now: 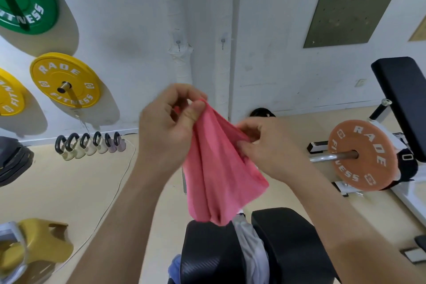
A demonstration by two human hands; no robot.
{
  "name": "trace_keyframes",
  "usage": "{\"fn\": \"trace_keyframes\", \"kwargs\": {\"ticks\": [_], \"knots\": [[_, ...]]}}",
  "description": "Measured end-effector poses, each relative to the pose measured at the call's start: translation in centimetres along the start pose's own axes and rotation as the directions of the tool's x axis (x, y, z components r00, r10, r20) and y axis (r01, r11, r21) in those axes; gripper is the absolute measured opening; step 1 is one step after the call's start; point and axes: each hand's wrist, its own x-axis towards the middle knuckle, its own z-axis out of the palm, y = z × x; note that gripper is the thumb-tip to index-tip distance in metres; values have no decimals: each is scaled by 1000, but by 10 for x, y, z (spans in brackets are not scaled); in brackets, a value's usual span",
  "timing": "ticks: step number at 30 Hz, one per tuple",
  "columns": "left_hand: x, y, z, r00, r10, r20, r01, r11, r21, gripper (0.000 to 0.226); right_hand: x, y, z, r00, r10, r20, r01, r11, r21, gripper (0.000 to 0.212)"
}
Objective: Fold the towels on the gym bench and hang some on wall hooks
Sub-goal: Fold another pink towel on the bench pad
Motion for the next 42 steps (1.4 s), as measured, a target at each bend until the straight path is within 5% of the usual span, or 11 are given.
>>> {"fn": "trace_keyframes", "kwargs": {"ticks": [5, 14, 18, 29, 35, 39, 42], "knots": [[19, -35, -25, 973, -118, -200, 105, 992, -75, 21, 7, 75, -16, 945, 321, 58, -279, 888, -366, 25], [0, -67, -31, 945, -316, -81, 302, 942, -143, 17, 28, 82, -73, 858, 473, 198, -476, 879, -40, 20], [-8, -75, -36, 946, -322, 43, 320, 946, 49, 18, 32, 79, -85, 858, 449, 248, -492, 857, 151, 21], [-24, -119, -23, 922, -382, 63, 329, 859, 392, 23, 51, 104, -75, 820, 559, 121, -547, 829, -119, 10], [-40, -132, -5, 818, -534, 213, 454, 827, 331, 15, 55, 127, -63, 782, 603, 157, -609, 793, -18, 10], [-46, -138, 3, 728, -674, 122, 677, 736, 29, 11, 60, 146, -60, 749, 619, 238, -658, 739, 148, 13], [-54, -142, 14, 692, -718, 76, 718, 674, -173, 6, 64, 160, -54, 727, 616, 302, -679, 711, 183, 17]]}}
